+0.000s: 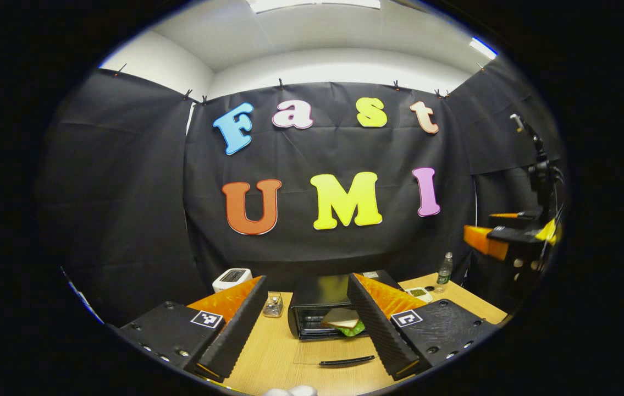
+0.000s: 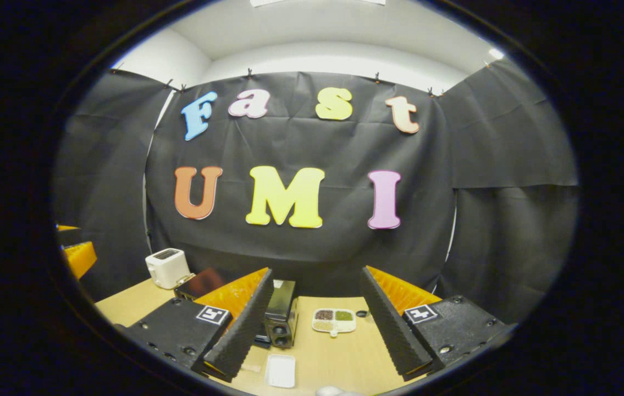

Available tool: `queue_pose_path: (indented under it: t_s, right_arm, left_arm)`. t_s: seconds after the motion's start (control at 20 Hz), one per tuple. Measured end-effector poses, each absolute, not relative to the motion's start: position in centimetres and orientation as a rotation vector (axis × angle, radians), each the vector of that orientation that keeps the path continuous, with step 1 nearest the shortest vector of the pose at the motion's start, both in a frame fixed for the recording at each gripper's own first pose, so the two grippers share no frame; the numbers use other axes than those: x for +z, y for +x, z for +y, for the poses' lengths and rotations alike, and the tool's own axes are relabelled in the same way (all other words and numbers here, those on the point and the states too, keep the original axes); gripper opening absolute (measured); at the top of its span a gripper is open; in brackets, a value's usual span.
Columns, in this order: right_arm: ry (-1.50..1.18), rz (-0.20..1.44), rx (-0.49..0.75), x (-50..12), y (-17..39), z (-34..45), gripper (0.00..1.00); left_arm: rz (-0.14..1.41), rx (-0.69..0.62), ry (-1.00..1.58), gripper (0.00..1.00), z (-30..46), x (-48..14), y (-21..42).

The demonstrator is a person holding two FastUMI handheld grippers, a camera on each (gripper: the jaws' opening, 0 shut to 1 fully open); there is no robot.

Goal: Open the electric oven with the left hand, put the food in, and close the electric oven.

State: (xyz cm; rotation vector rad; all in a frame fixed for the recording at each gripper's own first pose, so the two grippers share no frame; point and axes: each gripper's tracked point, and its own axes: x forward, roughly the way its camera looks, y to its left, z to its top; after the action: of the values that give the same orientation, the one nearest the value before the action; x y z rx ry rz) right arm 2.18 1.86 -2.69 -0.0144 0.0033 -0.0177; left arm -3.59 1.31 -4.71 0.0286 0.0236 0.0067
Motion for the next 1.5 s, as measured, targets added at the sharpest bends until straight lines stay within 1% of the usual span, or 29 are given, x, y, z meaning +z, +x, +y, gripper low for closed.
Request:
queue_pose_path:
  t_s: [0.15, 0.3, 0.5, 0.6, 0.95, 1.0, 1.05, 1.15, 1.35, 1.5]
  right_arm:
    - [0.016, 0.016, -0.042, -2.6, 0.8, -1.0, 0.95]
    - [0.014, 0.015, -0.066, -2.4, 0.2, -3.7, 0.95]
    - [0.039, 0.045, -0.06, -3.2, -1.2, -5.7, 0.95]
    - [0.037, 0.051, -0.069, -3.0, -1.3, -6.8, 0.95]
    - [0.012, 0.101, -0.068, -4.4, -1.7, -7.4, 0.95]
    - [0.004, 0.109, -0.071, -4.6, -1.7, -7.4, 1.0]
    - [-0.007, 0.116, -0.072, -5.0, -1.7, -7.5, 0.95]
    - [-0.023, 0.128, -0.075, -5.5, -1.6, -7.5, 0.95]
    - [-0.049, 0.159, -0.096, -6.7, -1.6, -8.2, 0.95]
    - [-0.052, 0.177, -0.111, -7.3, -1.7, -8.6, 0.96]
  left_arm:
    - [0.043, 0.004, 0.045, 0.95, 0.2, -6.4, -3.8]
    - [0.078, -0.016, 0.047, 0.95, -1.4, -9.7, -4.0]
    - [0.166, -0.025, 0.05, 0.95, -3.2, -15.9, -4.5]
    - [0.235, -0.026, 0.041, 0.95, -4.1, -19.8, -4.6]
    - [0.372, -0.069, 0.034, 0.95, -7.0, -30.4, -3.5]
    - [0.407, -0.067, 0.026, 0.96, -6.8, -31.8, -3.0]
    - [0.428, -0.073, 0.01, 0.96, -7.0, -33.2, -2.8]
    - [0.462, -0.075, 0.014, 0.96, -7.3, -35.9, -2.5]
    - [0.497, -0.087, 0.014, 0.96, -7.5, -39.0, -1.3]
    - [0.498, -0.09, 0.017, 0.96, -7.4, -40.0, -0.2]
